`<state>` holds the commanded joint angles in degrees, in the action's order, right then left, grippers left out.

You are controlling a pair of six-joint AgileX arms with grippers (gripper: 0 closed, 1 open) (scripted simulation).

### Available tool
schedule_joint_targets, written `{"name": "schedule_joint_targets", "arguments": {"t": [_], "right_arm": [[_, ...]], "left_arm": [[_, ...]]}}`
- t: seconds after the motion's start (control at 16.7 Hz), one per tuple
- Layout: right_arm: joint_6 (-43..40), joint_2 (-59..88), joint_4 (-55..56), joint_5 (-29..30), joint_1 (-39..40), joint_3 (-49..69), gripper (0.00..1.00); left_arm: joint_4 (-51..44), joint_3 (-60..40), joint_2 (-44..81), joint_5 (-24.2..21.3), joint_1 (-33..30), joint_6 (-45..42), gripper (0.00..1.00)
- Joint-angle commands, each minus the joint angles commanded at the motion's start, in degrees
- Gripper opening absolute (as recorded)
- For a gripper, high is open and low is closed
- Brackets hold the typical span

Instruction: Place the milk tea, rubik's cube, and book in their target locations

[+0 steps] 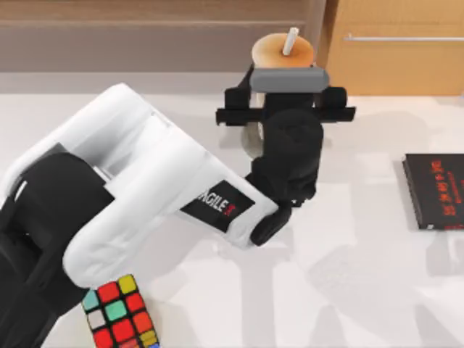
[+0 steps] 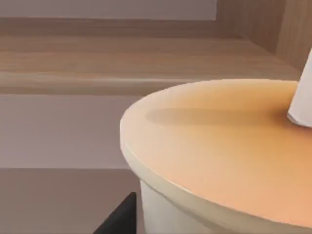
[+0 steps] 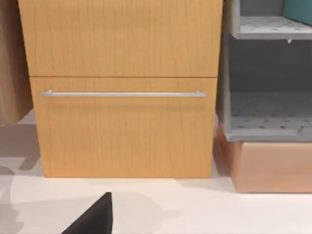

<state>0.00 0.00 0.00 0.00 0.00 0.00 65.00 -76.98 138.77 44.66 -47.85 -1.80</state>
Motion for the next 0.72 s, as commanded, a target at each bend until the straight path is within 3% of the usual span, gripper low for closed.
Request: {"name": "schedule_joint_targets", "arguments": {"t": [0.72], "right_arm": [[0.00, 0.00, 0.00, 0.00, 0.00, 0.00, 1.00]], "left_arm": [[1.20, 2.04, -0.93, 0.91, -0.77, -0.10, 1.00]]}}
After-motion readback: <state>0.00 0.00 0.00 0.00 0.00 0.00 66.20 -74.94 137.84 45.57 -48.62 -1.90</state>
